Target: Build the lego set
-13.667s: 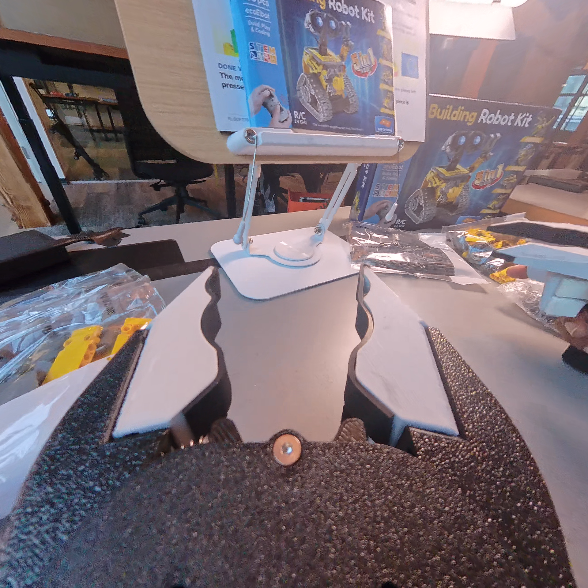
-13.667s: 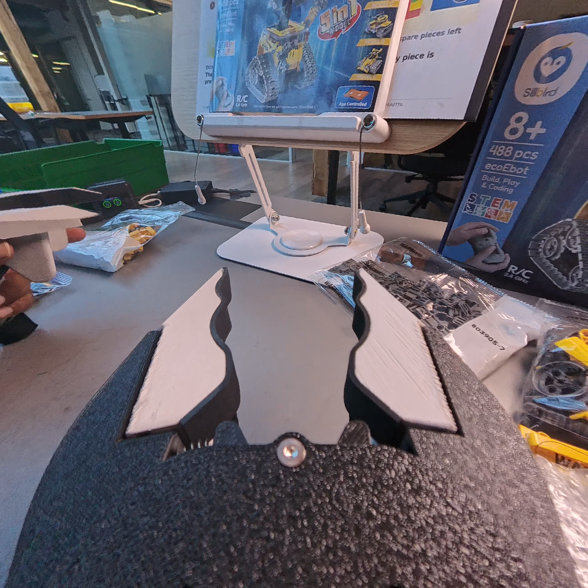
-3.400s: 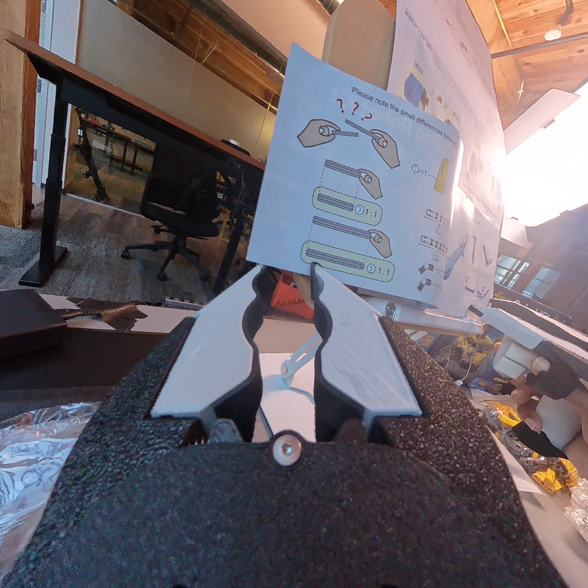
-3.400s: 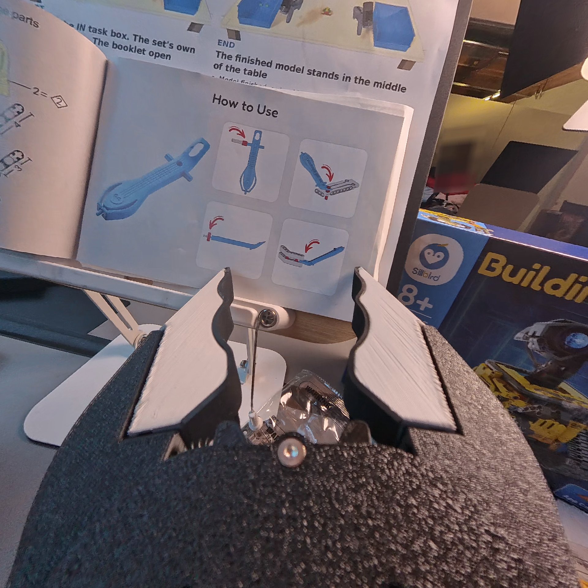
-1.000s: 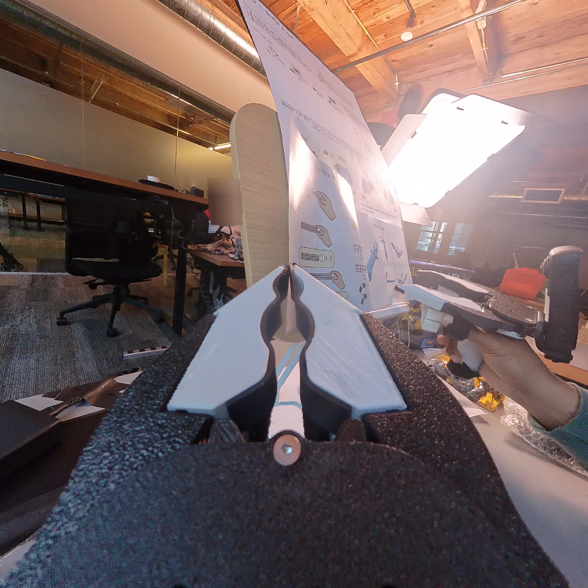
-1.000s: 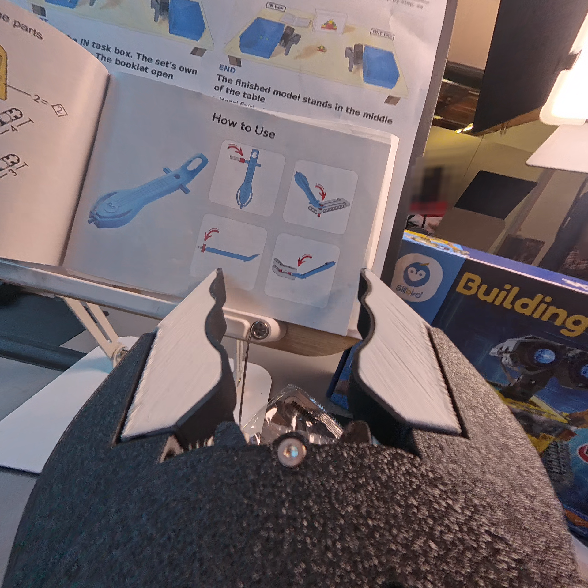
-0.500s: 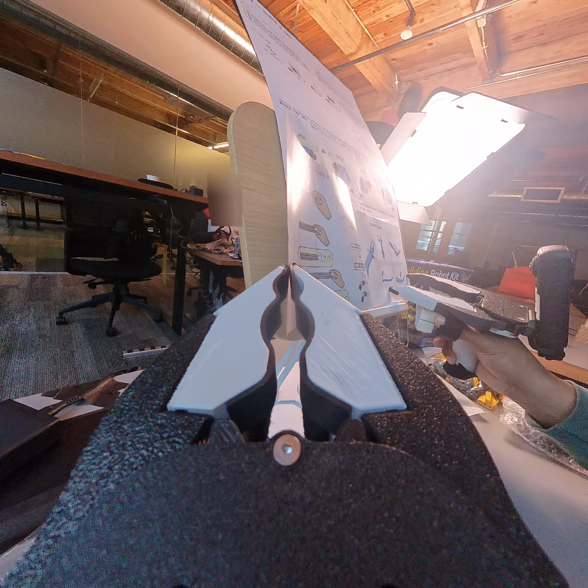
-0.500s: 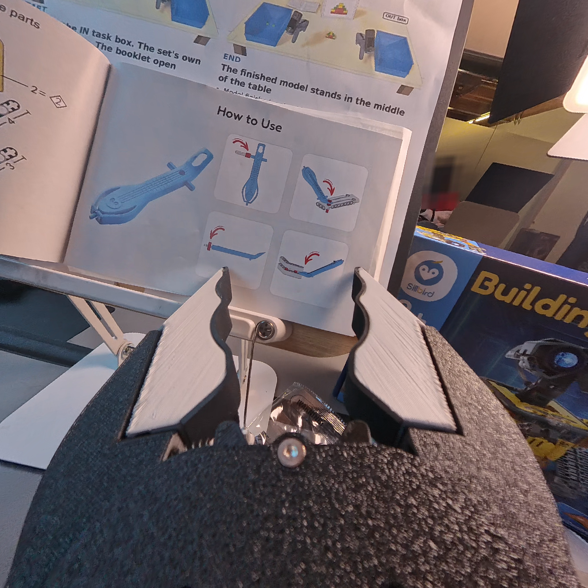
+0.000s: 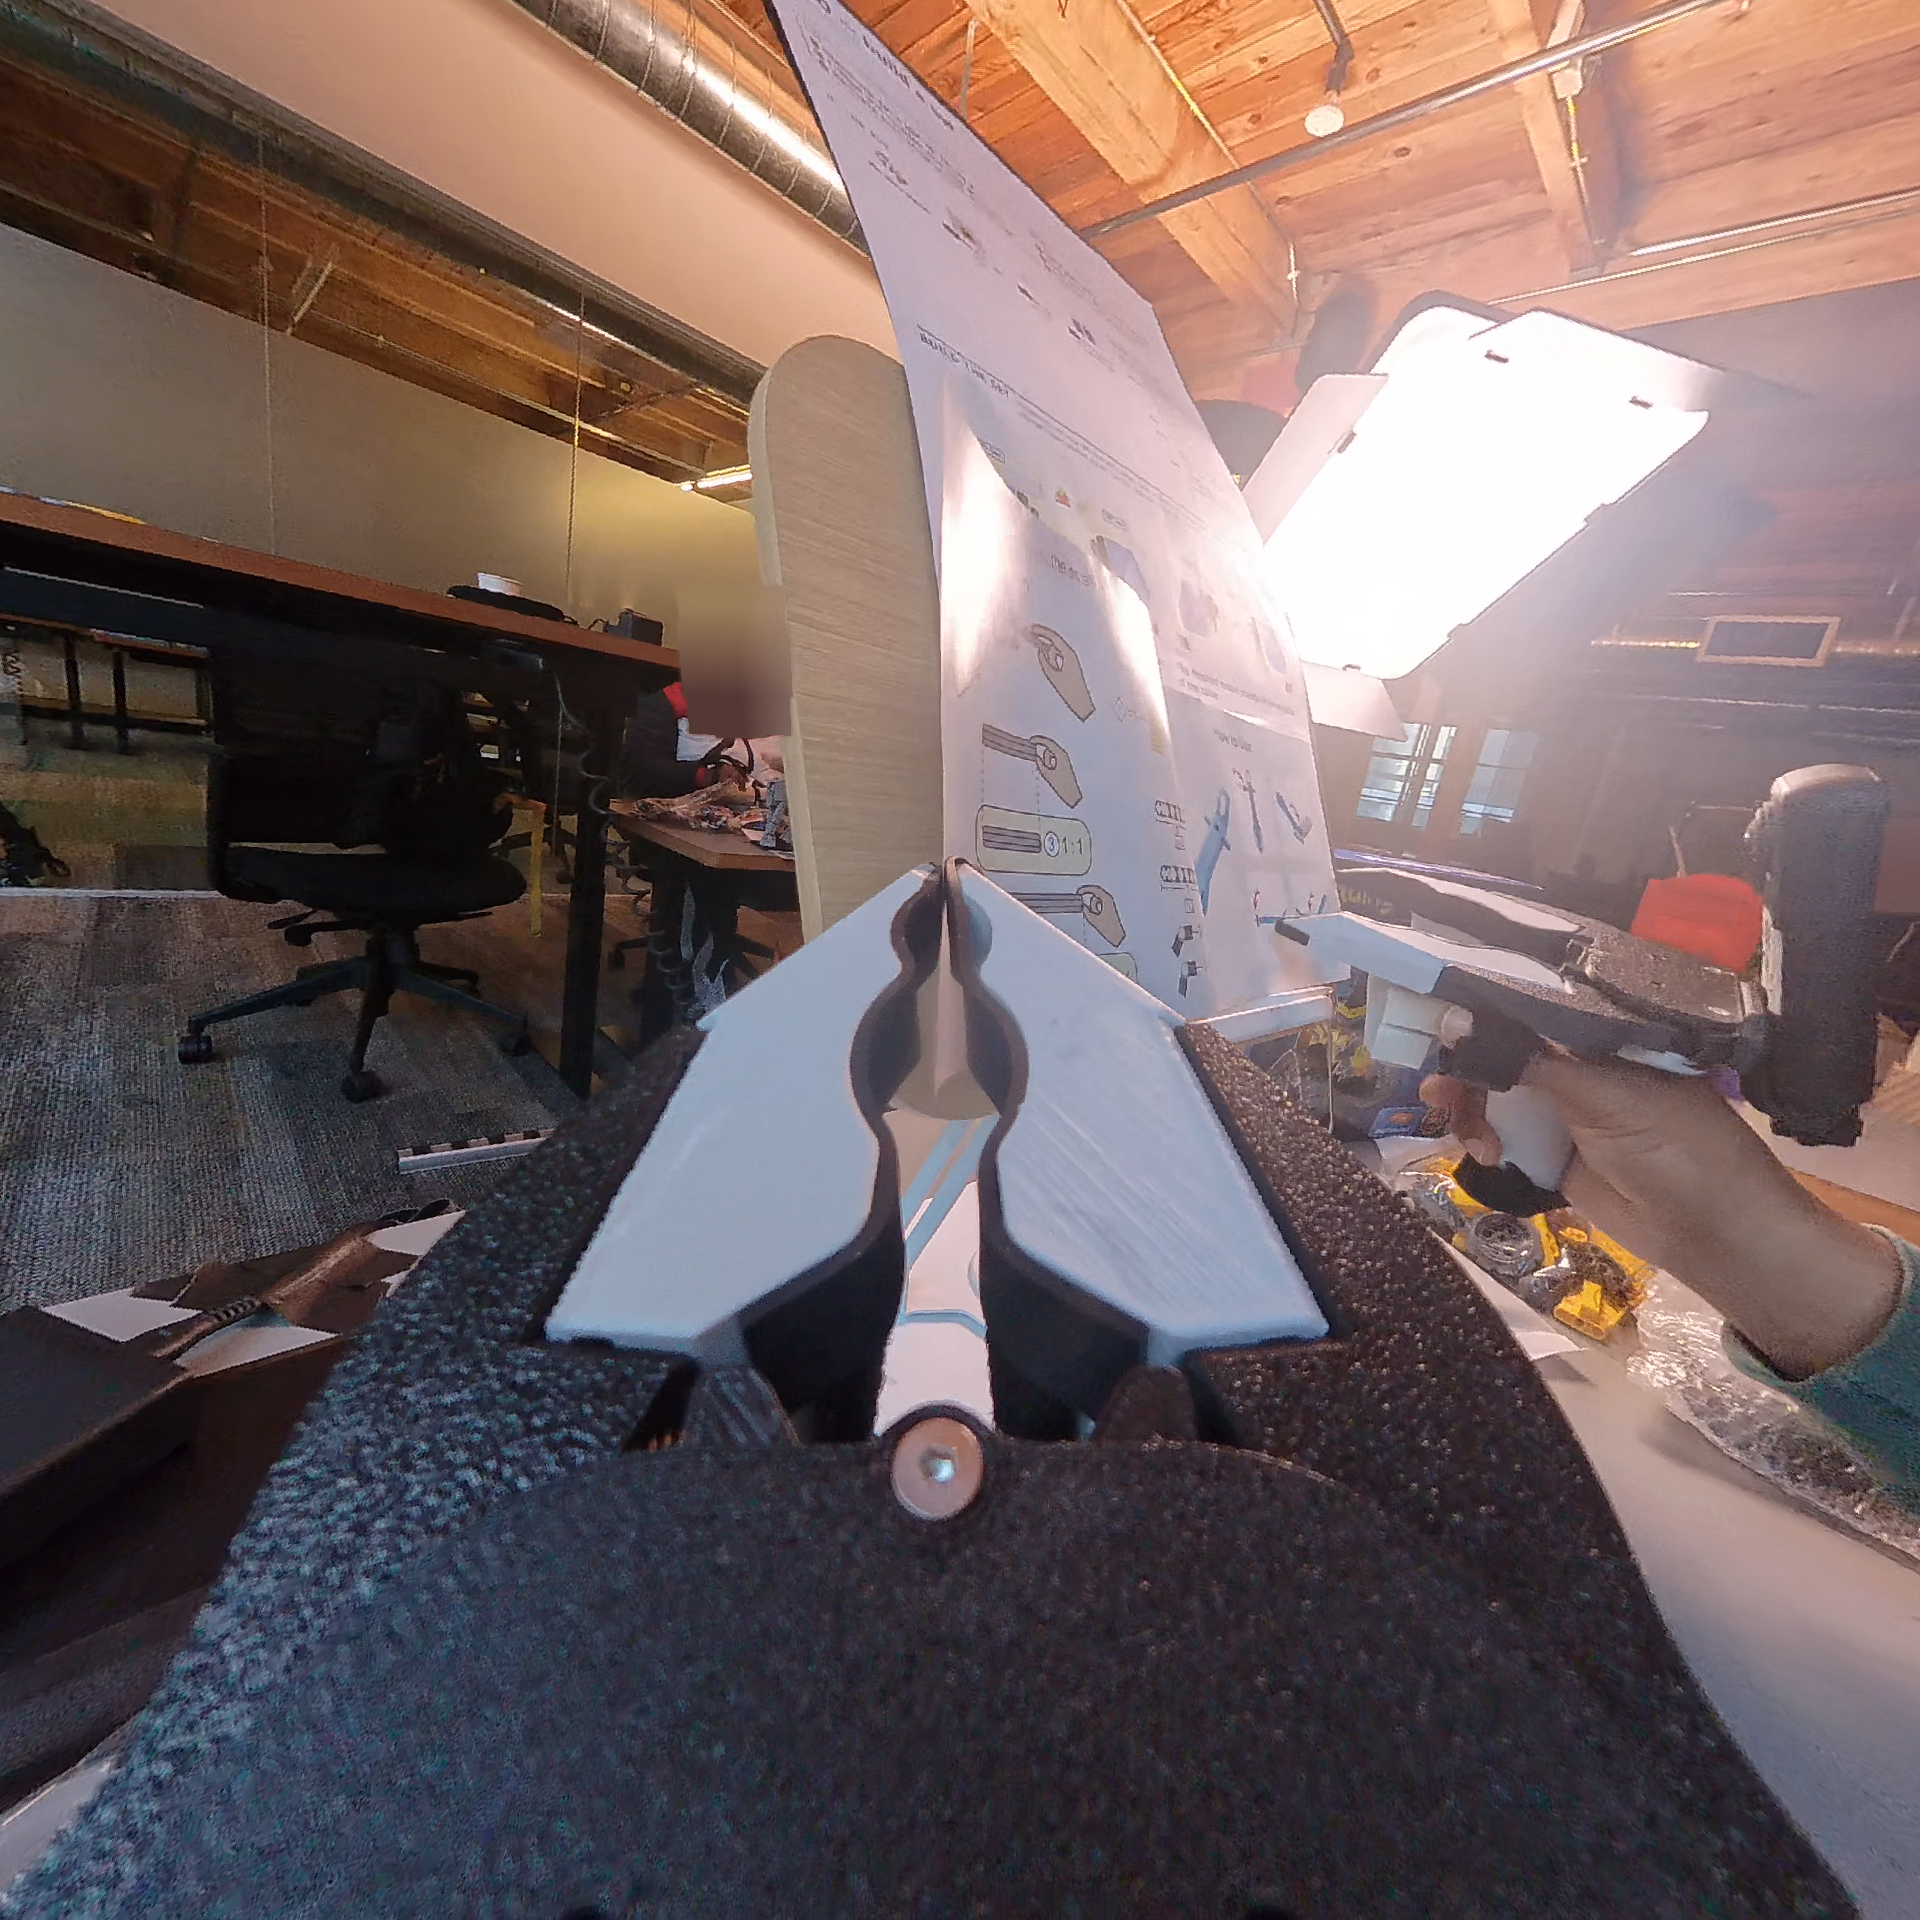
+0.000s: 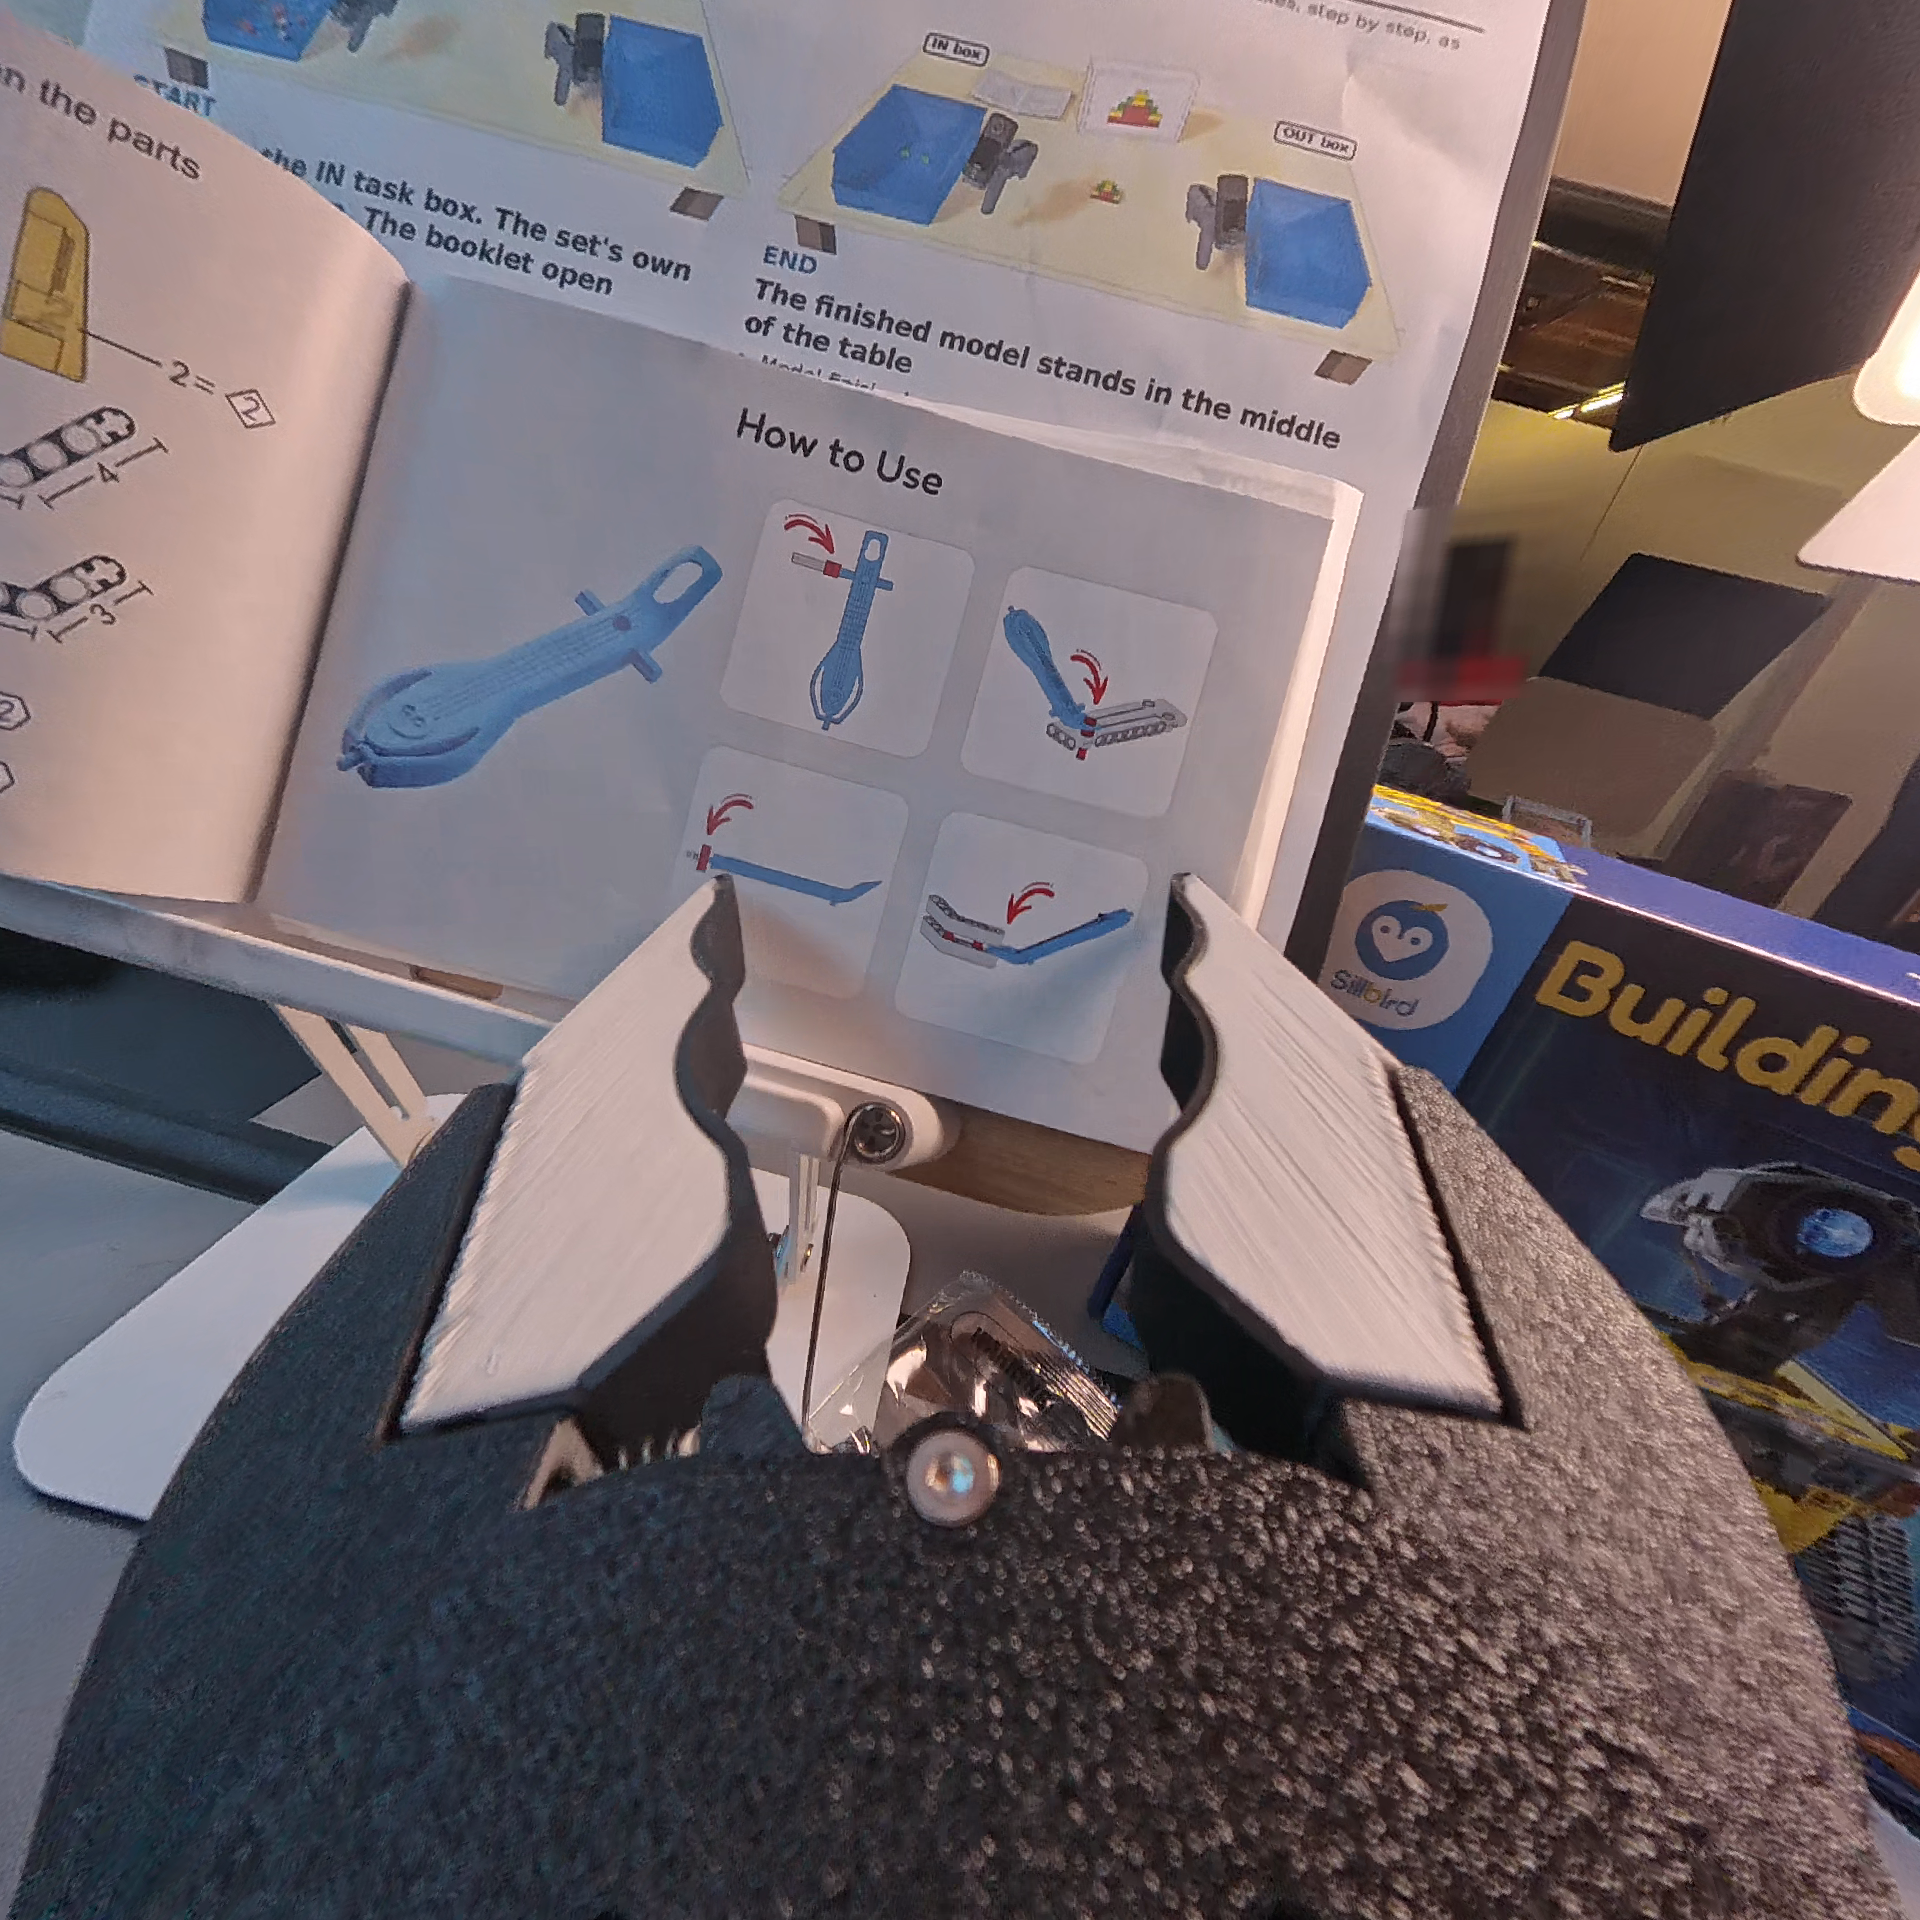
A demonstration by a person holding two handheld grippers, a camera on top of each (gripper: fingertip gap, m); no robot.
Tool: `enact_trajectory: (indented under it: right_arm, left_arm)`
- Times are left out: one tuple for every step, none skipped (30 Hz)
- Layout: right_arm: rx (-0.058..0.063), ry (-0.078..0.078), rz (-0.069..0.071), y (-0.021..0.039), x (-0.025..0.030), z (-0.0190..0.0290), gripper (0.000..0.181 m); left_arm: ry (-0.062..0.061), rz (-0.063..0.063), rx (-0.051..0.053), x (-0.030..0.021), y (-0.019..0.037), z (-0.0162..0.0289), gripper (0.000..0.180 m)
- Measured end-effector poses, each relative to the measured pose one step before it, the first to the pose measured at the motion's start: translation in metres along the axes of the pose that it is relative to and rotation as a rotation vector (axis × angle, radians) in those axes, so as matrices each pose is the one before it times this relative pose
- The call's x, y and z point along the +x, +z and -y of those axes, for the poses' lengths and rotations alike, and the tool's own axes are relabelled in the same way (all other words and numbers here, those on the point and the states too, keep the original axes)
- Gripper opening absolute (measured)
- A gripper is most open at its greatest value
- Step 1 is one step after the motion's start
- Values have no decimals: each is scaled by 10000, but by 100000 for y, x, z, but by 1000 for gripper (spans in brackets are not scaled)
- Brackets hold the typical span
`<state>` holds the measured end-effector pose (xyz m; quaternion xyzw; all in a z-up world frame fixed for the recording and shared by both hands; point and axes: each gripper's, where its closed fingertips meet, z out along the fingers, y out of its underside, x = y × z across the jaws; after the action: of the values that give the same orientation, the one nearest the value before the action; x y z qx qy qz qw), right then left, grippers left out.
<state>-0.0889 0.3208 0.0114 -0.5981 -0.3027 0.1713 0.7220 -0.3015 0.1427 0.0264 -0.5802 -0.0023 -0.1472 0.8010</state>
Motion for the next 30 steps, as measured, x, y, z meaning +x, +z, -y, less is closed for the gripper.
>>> enact_trajectory:
  right_arm:
    - [25,-9,0,43,32,325,84]
    - [75,-44,-12,10,50,368,85]
    - [54,-39,-16,15,40,318,86]
    - [-7,-8,-32,59,81,183,87]
    - [-27,25,1,100,36,100,89]
    - [-36,39,4,104,24,44,90]
    - [-61,22,-28,100,67,-60,91]
    - [-94,9,-21,98,19,-201,93]
    - [-96,17,7,103,-59,-277,93]
    - [-90,11,42,141,-152,-331,94]
    - [-26,-59,-27,139,-83,-217,95]
    - [52,-69,-65,43,-13,-4,94]
    - [1,26,-8,43,-66,-9,93]
    - [5,41,3,33,-67,-29,91]
    - [14,-10,16,24,-114,-19,88]
    - [11,-59,30,0,-148,-51,83]
    - [31,-84,50,-11,-195,-31,77]
    - [33,-69,113,-35,-274,-10,72]
    - [31,-9,100,-45,-265,2,67]
    - [26,-74,68,-37,-163,12,62]
    - [2,-70,41,-20,-84,-6,58]
    - [13,-11,42,-18,-11,-2,56]
    - [39,34,2,-54,131,47,53]
    - [84,40,-10,-87,188,148,53]
    - [98,66,-121,-71,379,204,60]
    - [47,52,-194,-19,520,181,74]
    - [2,16,-144,20,477,112,85]
    - [-110,-27,90,115,99,-118,92]
    - [-264,-56,278,218,-289,-452,98]
    - [-35,-57,81,63,-98,-92,99]
  left_arm:
    - [-4,1,-10,-15,7,-26,0]
    - [-1,1,-17,-7,3,-39,0]
    - [11,-1,-18,7,22,-29,0]
    - [19,-1,-14,39,18,-6,0]
    - [20,-7,-8,55,9,26,0]
    - [26,-8,-3,73,19,38,0]
    - [31,-8,1,76,7,59,0]
    - [27,-17,8,80,23,78,0]
    - [26,-21,16,78,4,121,0]
    - [25,-15,16,52,2,93,0]
    - [8,-6,10,3,-16,44,0]
    - [-22,-2,9,-27,-1,-9,0]
    - [-46,0,7,-68,-1,-67,0]
    - [-53,2,-1,-64,7,-105,0]
    - [-45,0,-14,-42,12,-132,0]
    - [-25,1,-25,-18,27,-141,0]
    - [-7,-1,-32,20,33,-121,0]
    - [7,-8,-31,61,48,-110,0]
    - [18,-8,-27,73,44,-72,0]
    - [20,-6,-23,75,31,-52,0]
    - [19,-2,-19,55,24,-29,0]
    - [19,8,-11,38,-3,-17,0]
    - [11,9,-5,13,-17,-8,0]
    - [-1,11,-5,-11,-25,-11,0]
    - [-9,14,-5,-35,-38,-35,0]
    - [-15,11,-7,-39,-35,-47,0]
    - [-15,9,-10,-51,-20,-54,0]
    - [-14,8,-11,-47,-3,-73,0]
    - [-15,1,-13,-18,11,-73,0]
    - [-13,-7,-19,2,35,-104,0]
